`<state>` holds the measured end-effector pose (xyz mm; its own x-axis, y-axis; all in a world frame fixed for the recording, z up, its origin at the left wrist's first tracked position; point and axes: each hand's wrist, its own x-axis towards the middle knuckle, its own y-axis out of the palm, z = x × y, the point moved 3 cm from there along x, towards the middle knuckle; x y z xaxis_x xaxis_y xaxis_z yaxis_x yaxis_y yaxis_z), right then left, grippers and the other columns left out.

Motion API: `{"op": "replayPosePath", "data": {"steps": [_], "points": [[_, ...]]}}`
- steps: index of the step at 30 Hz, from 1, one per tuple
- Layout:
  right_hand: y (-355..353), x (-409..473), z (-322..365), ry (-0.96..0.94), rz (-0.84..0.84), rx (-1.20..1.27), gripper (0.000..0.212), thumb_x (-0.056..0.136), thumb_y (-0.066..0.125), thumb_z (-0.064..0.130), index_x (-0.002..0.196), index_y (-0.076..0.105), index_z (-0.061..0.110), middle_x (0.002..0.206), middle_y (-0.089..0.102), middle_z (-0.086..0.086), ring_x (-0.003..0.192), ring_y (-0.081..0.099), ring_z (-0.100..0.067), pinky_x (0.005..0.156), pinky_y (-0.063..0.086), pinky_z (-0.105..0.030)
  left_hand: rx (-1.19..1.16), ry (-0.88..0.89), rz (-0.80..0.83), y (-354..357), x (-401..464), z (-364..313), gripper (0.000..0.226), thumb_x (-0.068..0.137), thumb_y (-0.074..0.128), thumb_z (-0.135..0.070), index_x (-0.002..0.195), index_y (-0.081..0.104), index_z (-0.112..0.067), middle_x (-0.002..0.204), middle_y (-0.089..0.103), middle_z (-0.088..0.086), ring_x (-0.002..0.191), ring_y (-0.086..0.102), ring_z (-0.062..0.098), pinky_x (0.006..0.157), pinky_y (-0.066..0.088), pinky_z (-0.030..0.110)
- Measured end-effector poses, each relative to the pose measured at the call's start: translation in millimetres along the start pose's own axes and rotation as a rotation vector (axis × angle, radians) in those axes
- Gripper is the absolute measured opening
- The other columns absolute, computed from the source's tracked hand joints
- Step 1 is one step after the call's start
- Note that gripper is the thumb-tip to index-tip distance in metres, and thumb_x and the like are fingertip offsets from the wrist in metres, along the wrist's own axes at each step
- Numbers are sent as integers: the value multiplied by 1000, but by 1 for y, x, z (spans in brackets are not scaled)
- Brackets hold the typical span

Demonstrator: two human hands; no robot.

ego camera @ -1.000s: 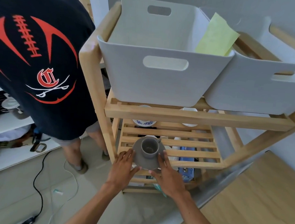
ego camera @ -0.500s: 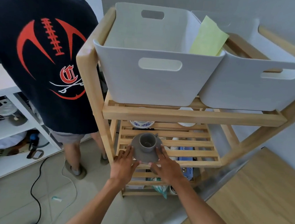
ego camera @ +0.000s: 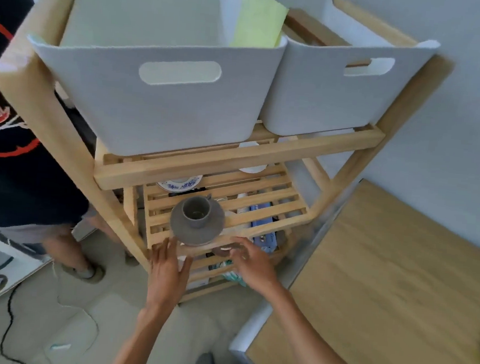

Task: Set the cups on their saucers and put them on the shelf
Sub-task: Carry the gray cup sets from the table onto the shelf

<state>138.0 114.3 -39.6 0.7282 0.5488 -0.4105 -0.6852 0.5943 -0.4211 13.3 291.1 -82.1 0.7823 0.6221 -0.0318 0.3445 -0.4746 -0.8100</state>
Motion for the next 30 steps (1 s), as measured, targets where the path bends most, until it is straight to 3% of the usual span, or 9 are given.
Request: {"op": "replayPosePath", "data": {"steps": [3,6,8,12,15,19,25,30], "points": [[-16,-24,-12,21,-52,108,26,103,49,35,127,60,41,108,70,8,90,71,-8,72,58,-28,-220,9,72,-5,-18,-28,52,96,55,-39,142,45,-15,144,50,9,132,46,29,108,41,48],[-40,-57,-24,6,-145,170,23,103,49,39,118,60,53,103,71,9,84,72,-6,68,51,-21,-413,41,254,-7,-44,-68,38,92,55,-42,126,58,-26,125,62,-6,108,60,1,93,52,35],[-58,-79,-41,6,-221,208,23,102,52,36,112,62,54,101,73,3,78,72,-7,65,49,-18,-438,107,348,-4,-58,-98,31,90,54,-47,117,62,-34,113,68,-15,96,61,-7,80,51,25],[-101,-131,-89,53,-337,269,26,102,56,27,107,66,51,94,74,-1,63,63,-5,61,50,-24,-446,221,470,16,-82,-159,21,95,57,-38,115,62,-41,106,67,-27,99,59,-8,75,47,15],[-138,-175,-128,111,-460,329,24,101,58,23,105,67,45,90,74,-2,62,64,-4,62,51,-23,-420,282,544,46,-101,-205,28,96,54,-44,122,61,-38,114,64,-22,101,58,-6,77,47,14],[-179,-231,-177,184,-614,390,24,101,58,22,105,67,44,90,74,-5,66,68,-12,68,57,-38,-425,324,644,95,-137,-262,29,97,57,-37,125,61,-30,113,67,-14,100,60,-2,75,47,10],[-226,-304,-239,259,-774,473,26,102,55,21,109,67,43,93,76,-3,73,72,-19,62,56,-25,-426,395,721,163,-184,-333,29,96,61,-29,123,64,-24,111,68,-10,96,61,-5,74,44,5],[-269,-360,-296,319,-929,541,26,103,53,18,107,69,39,88,76,-2,64,69,-8,59,53,-24,-433,409,745,218,-213,-390,34,95,61,-31,128,61,-23,109,68,-6,94,61,-7,77,45,5]]}}
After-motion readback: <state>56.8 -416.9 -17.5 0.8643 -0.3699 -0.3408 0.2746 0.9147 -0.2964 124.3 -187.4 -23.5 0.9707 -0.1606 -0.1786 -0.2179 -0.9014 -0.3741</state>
